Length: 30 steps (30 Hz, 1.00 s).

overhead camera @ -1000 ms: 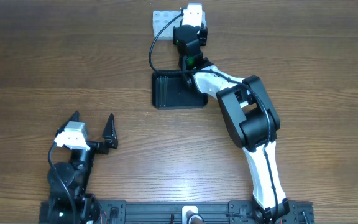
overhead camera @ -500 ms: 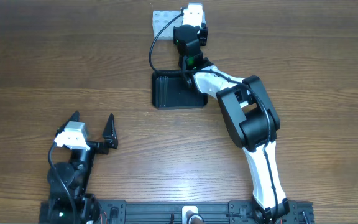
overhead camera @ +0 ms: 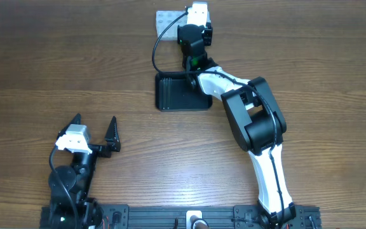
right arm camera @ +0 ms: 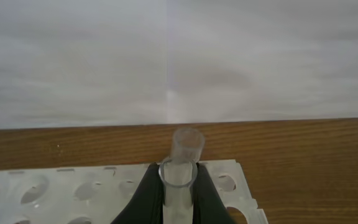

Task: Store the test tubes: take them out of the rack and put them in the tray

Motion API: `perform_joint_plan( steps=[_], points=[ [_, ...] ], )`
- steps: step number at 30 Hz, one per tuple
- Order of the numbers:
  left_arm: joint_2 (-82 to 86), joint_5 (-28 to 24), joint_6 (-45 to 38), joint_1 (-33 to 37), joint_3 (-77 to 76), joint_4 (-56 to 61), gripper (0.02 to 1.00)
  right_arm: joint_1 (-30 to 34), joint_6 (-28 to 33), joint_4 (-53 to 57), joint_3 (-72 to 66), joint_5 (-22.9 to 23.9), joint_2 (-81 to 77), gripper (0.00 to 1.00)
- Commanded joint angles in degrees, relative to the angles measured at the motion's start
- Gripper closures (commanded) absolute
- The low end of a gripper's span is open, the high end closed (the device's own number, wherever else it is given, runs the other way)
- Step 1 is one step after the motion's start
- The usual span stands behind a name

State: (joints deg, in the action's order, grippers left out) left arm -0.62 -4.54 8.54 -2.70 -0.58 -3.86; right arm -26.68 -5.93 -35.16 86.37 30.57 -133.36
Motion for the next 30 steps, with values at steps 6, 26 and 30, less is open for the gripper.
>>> perform_joint_plan(
  steps=[6,26,30],
  points=[
    [0.5,-0.5,-0.8,0.2,0.2,-0.2,0.020,-0.4,2.2,-0.3,3.3,0.8,3.0,0.991],
    [0.5,-0.5,-0.8,0.2,0.2,-0.2,0.023,-1.6,1.6,6.0,3.5,-0.1,12.9,0.989],
    [0.5,-0.5,-0.8,0.2,0.2,-0.2,0.020,-1.9,1.0,8.5,3.6,-0.1,15.5,0.989]
  ],
)
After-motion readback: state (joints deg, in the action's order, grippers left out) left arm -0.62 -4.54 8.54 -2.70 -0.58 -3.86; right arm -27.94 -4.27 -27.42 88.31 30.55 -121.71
